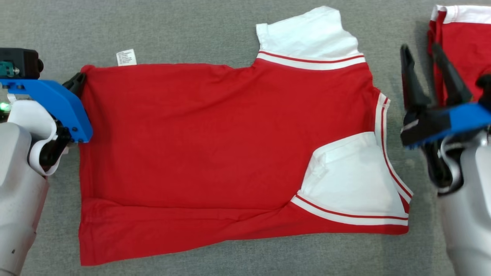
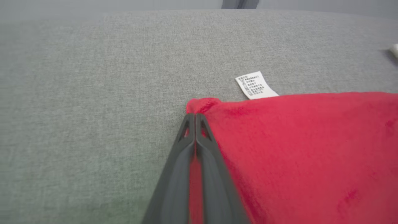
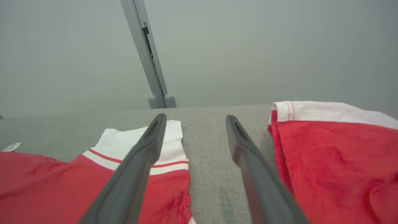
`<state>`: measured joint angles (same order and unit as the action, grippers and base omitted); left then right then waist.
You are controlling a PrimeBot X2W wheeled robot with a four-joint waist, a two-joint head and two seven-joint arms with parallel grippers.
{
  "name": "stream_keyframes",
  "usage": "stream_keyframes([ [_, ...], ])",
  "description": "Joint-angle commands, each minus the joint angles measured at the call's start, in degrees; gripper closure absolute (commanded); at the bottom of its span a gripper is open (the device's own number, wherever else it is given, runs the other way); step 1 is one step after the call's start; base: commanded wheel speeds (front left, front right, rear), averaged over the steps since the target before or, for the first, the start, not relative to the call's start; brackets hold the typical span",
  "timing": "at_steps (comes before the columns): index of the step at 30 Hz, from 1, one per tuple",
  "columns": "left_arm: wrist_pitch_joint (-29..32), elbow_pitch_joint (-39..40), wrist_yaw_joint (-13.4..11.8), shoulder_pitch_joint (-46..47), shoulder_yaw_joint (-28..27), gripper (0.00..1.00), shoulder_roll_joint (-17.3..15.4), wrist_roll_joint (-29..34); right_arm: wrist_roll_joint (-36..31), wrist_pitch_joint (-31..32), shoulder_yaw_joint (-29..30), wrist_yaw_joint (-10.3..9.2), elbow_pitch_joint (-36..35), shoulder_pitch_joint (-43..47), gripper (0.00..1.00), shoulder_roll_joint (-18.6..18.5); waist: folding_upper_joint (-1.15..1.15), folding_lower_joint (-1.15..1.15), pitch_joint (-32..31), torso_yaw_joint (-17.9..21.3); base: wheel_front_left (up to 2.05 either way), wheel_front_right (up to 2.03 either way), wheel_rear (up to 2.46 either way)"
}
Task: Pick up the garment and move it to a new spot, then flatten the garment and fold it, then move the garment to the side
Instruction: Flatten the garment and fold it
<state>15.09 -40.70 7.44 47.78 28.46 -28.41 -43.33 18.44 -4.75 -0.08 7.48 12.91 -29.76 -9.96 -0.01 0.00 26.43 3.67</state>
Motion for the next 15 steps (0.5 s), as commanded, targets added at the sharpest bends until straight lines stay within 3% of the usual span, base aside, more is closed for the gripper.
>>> stream_keyframes([
  [1,-0.8,-0.1,0.1,1.8,0.9,1.0,0.3,-0.5,1.5,0.9,-0.9,0.03,4.4,-5.5,0.0,-1.7,0.01,0.0,0.7,-1.2,0.0,0.0,0.0],
  [15,-6.7,1.5,0.1,8.6,7.3,1.0,3.6,-2.6,2.7,7.4,-8.2,0.03,36.5,-32.0,0.0,-6.6,0.01,0.0,5.5,-8.8,0.0,0.0,0.0],
])
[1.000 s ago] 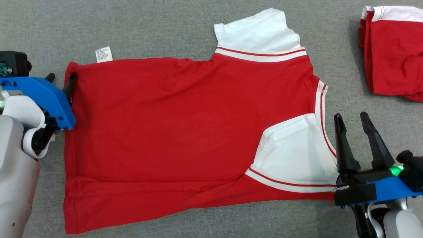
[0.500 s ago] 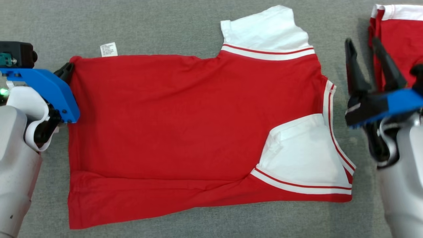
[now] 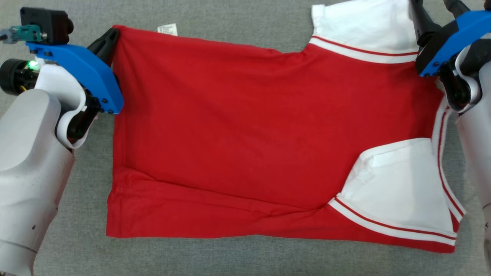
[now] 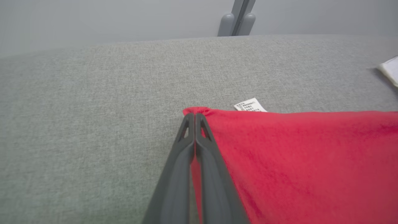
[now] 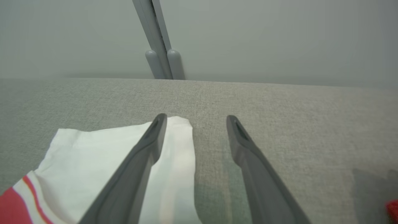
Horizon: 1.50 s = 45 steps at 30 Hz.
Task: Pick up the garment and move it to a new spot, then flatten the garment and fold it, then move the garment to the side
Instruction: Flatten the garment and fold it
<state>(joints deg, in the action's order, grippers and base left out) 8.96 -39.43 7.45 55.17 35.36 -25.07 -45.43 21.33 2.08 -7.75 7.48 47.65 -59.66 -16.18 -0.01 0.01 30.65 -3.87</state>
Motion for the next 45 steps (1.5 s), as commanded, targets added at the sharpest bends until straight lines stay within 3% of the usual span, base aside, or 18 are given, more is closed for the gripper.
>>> stream_keyframes([
  [1,-0.8,0.2,0.0,1.5,0.8,1.0,0.4,-0.6,-0.4,0.9,-0.9,0.03,3.4,-3.2,0.0,-0.6,0.01,-0.01,1.6,-1.6,0.0,0.0,0.0],
  [7,-2.4,-0.5,0.0,2.8,3.4,1.0,0.8,-1.9,0.1,3.7,-3.5,0.03,11.4,-7.6,0.0,-0.1,0.01,-0.01,2.4,-2.6,0.0,0.0,0.0],
  [8,-2.7,-0.6,0.0,3.0,3.7,1.0,0.8,-2.1,0.3,4.0,-4.1,0.03,12.2,-8.0,0.34,-0.1,0.01,-0.01,2.4,-2.7,0.0,0.0,0.0],
  [9,-2.8,-0.8,0.0,3.0,4.1,1.0,0.8,-2.4,0.5,4.3,-4.8,0.03,12.7,-8.2,0.78,-0.2,0.01,-0.01,2.3,-2.7,0.0,0.0,0.0],
  [10,-3.1,-1.0,0.0,3.1,4.5,1.0,0.8,-2.6,0.9,4.4,-5.4,0.03,13.2,-8.3,1.0,-0.3,0.01,-0.01,2.2,-2.7,0.0,0.0,0.0],
  [20,-7.8,-2.1,0.0,2.2,6.4,1.0,-0.2,-5.1,5.4,-6.3,-10.2,0.02,8.6,-6.4,1.0,-2.8,0.01,-0.01,-1.0,-1.6,0.0,0.0,0.0],
  [30,-15.6,2.1,-1.3,-5.7,4.8,1.0,-3.2,-6.1,12.7,-15.6,-13.8,0.02,-4.6,6.0,1.0,-6.4,0.01,-0.01,-5.8,1.2,0.0,0.0,0.0],
  [37,-19.4,12.2,-6.4,-18.6,3.0,1.0,-6.7,-8.5,12.7,-17.1,-12.2,0.02,-18.3,23.6,1.0,-8.2,0.01,-0.01,-8.4,2.6,0.0,0.0,0.0],
  [45,-19.8,25.4,-14.0,-33.7,0.9,1.0,-10.4,-12.8,11.5,-17.3,-4.0,0.02,-29.6,43.3,1.0,-3.1,0.01,-0.01,-9.9,3.5,0.0,0.0,0.0],
])
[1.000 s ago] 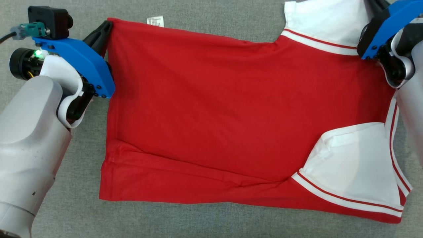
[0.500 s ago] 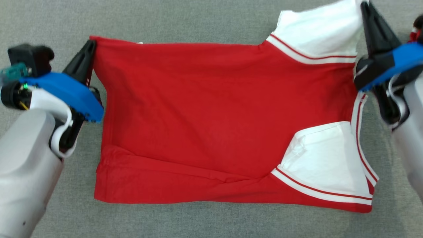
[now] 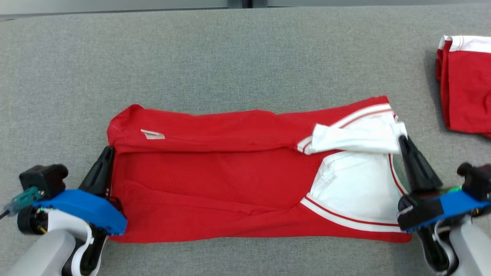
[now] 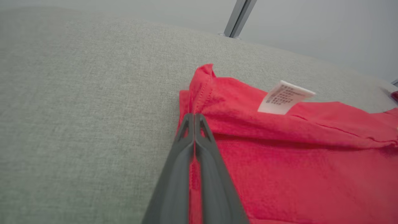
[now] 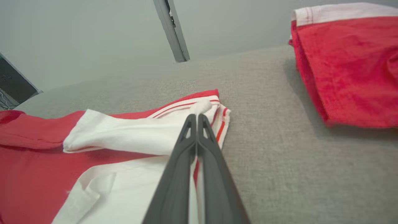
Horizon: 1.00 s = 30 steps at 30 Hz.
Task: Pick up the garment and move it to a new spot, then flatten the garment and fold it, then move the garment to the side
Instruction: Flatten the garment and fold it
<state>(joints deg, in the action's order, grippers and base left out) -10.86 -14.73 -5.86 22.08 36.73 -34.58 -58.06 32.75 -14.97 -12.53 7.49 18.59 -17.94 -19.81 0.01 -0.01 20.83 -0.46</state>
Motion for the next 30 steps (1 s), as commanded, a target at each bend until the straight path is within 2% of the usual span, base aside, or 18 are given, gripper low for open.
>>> stream_keyframes([
  [1,0.2,2.1,-1.5,-1.9,-0.7,1.0,-1.2,-0.7,-0.1,-0.2,1.4,0.01,-1.3,3.3,1.0,1.1,-0.01,0.01,-0.2,0.0,0.0,0.0,0.0],
  [9,1.9,8.5,-5.9,-9.3,-1.0,1.0,-2.7,-3.5,-2.3,1.8,5.1,0.02,-5.0,12.0,1.0,5.5,-0.01,0.01,-1.3,0.7,0.0,0.0,0.0],
  [10,2.2,9.0,-6.1,-9.9,-1.0,1.0,-2.7,-3.9,-2.8,1.9,5.3,0.02,-5.2,12.4,0.89,5.8,-0.01,0.01,-1.5,0.7,0.0,0.0,0.0],
  [11,2.6,9.3,-6.4,-10.6,-0.8,1.0,-2.7,-4.3,-2.9,2.0,5.6,0.02,-5.4,12.7,0.56,6.0,-0.01,0.01,-1.6,0.7,0.0,0.0,0.0],
  [13,3.0,9.9,-6.8,-11.4,-0.4,1.0,-2.7,-4.6,-3.7,2.1,6.3,0.02,-5.5,13.4,0.0,6.3,-0.01,0.01,-2.0,0.6,0.0,0.0,0.0],
  [14,2.5,9.9,-6.9,-11.5,-0.5,0.94,-2.6,-4.4,-4.0,2.0,6.7,0.02,-5.7,13.6,0.0,6.6,-0.01,0.01,-2.2,0.4,0.0,0.0,0.0],
  [15,2.5,9.7,-7.1,-11.9,-0.1,0.42,-2.6,-3.9,-4.6,1.9,6.9,0.02,-6.1,13.7,0.0,6.9,-0.01,0.01,-2.3,0.4,0.0,0.0,0.0],
  [16,1.8,9.7,-7.2,-12.0,0.0,0.0,-2.5,-3.4,-5.4,1.7,7.3,0.02,-6.7,13.9,0.0,7.0,-0.01,0.01,-2.6,0.3,0.0,0.0,0.0],
  [21,-3.3,10.5,-10.2,-11.0,-2.8,0.0,-1.1,1.1,-11.0,1.1,11.6,0.01,-12.3,15.3,0.0,9.4,-0.01,0.01,-3.9,0.1,0.0,0.0,0.0],
  [26,-4.4,14.6,-13.8,-10.5,-6.8,0.0,1.9,11.1,-17.1,3.9,15.9,0.01,-19.5,16.5,0.0,12.8,-0.01,0.01,-5.8,0.3,0.0,0.0,0.0],
  [30,-4.3,18.3,-14.4,-12.7,-9.9,0.0,5.1,19.5,-20.1,6.9,17.3,0.01,-24.3,17.9,0.0,14.6,-0.01,0.01,-7.2,0.4,0.0,0.0,0.0],
])
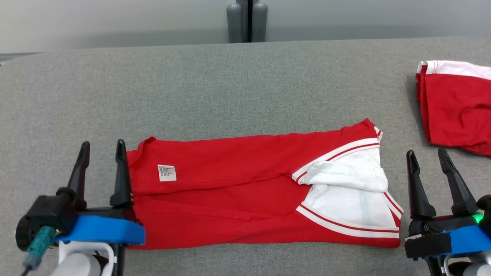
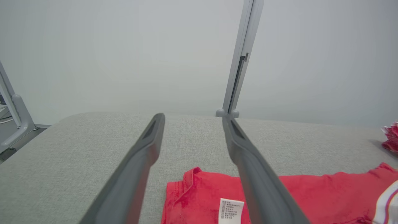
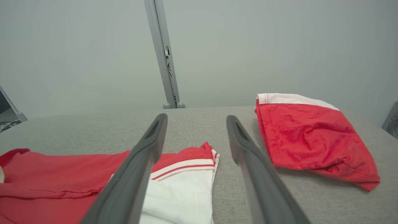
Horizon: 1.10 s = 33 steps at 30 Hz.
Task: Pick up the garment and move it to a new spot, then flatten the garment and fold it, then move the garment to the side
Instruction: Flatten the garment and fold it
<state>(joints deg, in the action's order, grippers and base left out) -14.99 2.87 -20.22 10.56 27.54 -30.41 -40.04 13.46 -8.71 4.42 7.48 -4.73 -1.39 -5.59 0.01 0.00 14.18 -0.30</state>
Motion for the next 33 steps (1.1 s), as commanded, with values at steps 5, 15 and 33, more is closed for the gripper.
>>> stream_keyframes([
  [5,-0.2,1.0,1.4,-4.0,-2.4,0.0,2.4,6.5,-1.8,3.0,0.6,0.03,-3.8,2.9,0.0,1.4,-0.01,0.0,-1.9,0.2,0.0,0.0,0.0],
  [15,-0.2,-0.6,4.1,-4.8,-3.9,0.0,2.9,9.6,-1.1,4.6,1.5,0.03,-4.4,3.4,0.0,2.2,-0.01,0.0,-1.5,0.1,0.0,0.0,0.0],
  [33,-0.2,-2.3,9.2,1.9,-5.8,0.0,7.4,14.7,3.3,7.1,-0.9,0.04,27.1,-7.4,0.0,-0.4,-0.01,0.0,5.1,-4.8,0.0,0.0,0.0],
])
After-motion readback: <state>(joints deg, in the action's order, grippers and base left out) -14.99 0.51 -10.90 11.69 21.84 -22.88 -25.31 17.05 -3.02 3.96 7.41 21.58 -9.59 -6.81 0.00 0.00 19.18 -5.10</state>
